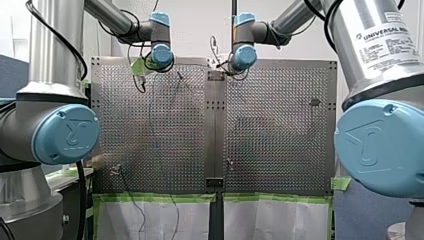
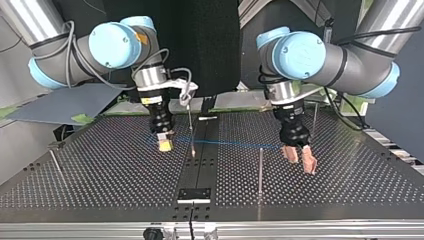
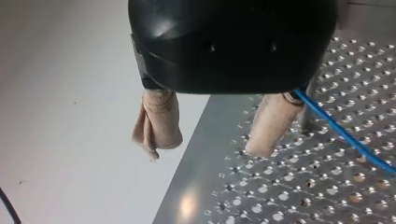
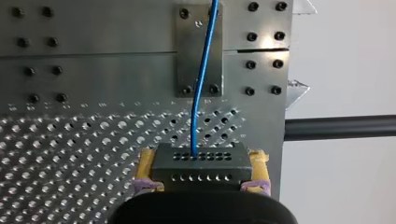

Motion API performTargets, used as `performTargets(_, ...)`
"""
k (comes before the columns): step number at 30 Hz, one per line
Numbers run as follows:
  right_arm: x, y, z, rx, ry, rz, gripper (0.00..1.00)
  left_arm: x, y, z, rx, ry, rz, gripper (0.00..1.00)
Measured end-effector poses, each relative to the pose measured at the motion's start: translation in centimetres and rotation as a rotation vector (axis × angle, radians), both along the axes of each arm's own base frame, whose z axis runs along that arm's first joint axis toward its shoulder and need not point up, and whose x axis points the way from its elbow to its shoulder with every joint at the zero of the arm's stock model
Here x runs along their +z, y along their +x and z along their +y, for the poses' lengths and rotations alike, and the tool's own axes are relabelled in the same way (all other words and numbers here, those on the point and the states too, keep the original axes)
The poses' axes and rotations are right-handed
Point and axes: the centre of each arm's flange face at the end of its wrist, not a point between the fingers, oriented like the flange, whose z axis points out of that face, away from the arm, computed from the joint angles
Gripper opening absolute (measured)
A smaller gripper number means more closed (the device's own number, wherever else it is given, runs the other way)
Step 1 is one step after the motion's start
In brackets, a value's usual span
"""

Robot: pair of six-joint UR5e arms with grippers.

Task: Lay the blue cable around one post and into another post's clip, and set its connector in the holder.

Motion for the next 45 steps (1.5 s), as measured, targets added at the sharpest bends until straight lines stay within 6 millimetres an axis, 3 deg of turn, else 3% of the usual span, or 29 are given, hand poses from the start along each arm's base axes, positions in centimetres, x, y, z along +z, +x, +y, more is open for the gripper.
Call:
performTargets(14,4.6,0.5,-0.8,0.038,-0.036,0.025,0.0,5.5,2.4,1.2,-0.036,-0.01,-0.077,1.0)
performTargets(23,8.4,0.9,-1.2,0.046,-0.096,-0.013,0.0,7.1,4.9,1.3,-0.04,-0.022,-0.104,1.0)
performTargets(29,9.7,1.3,-1.8,0.041,-0.109,-0.023,0.0,8.8,5.5,1.9,-0.023,-0.034,-0.134,1.0)
performTargets(33,9.7,1.6,-2.1,0.04,-0.105,-0.019,0.0,8.5,5.6,2.1,-0.024,-0.04,-0.131,1.0)
performTargets(45,7.8,1.8,-2.6,0.032,-0.065,0.025,0.0,4.1,6.3,3.0,-0.06,-0.058,-0.112,1.0)
